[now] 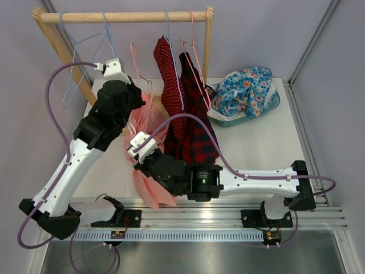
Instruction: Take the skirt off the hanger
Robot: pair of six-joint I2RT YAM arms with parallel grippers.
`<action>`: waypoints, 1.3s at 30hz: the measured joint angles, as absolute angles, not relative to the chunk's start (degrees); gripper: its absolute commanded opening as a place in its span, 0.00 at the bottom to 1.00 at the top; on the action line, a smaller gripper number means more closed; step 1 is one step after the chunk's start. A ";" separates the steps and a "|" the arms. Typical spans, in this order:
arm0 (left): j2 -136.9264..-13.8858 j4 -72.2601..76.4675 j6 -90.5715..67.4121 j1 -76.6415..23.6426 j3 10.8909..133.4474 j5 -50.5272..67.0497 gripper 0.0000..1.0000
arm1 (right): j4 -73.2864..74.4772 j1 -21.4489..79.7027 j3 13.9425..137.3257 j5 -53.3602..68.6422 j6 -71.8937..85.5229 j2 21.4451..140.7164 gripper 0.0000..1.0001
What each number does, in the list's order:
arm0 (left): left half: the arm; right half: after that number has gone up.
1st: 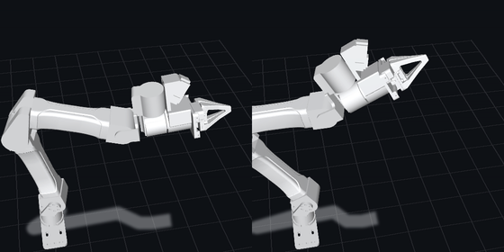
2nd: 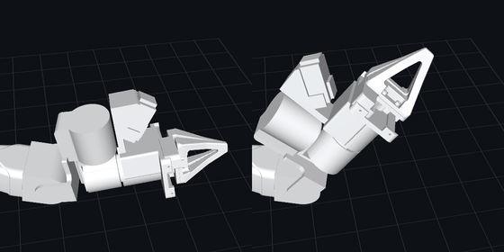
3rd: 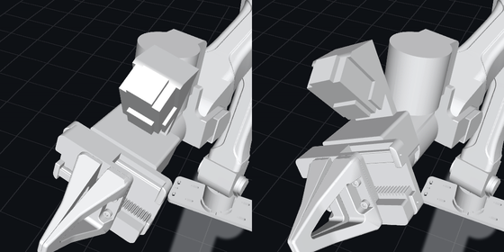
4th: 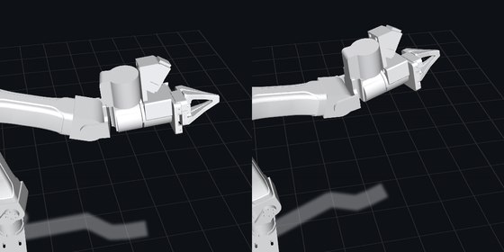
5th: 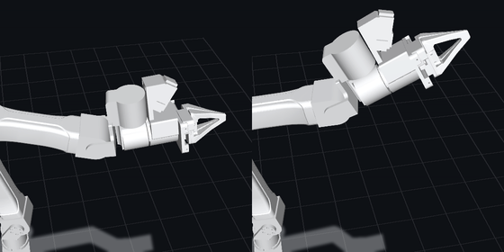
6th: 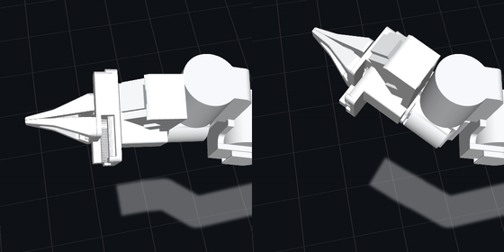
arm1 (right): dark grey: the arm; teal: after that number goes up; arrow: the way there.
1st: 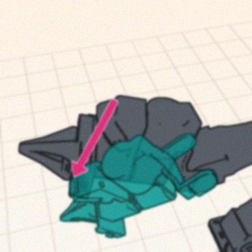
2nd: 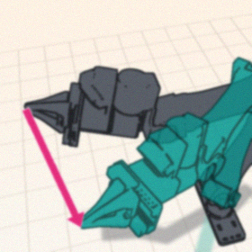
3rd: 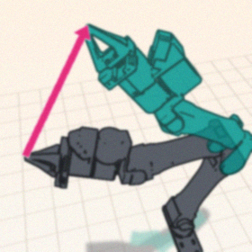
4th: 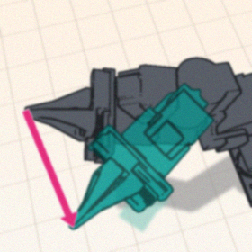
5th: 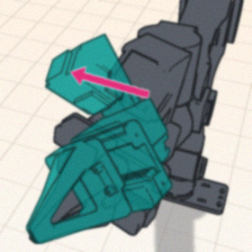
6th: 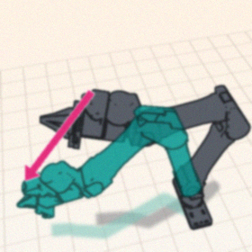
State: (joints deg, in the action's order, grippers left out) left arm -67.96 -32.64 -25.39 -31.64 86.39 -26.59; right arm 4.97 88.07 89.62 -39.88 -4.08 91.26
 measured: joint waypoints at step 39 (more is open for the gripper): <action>-47.20 -69.67 -18.28 -30.37 92.36 -3.51 0.00 | 4.34 64.88 80.93 -34.52 3.97 88.60 0.00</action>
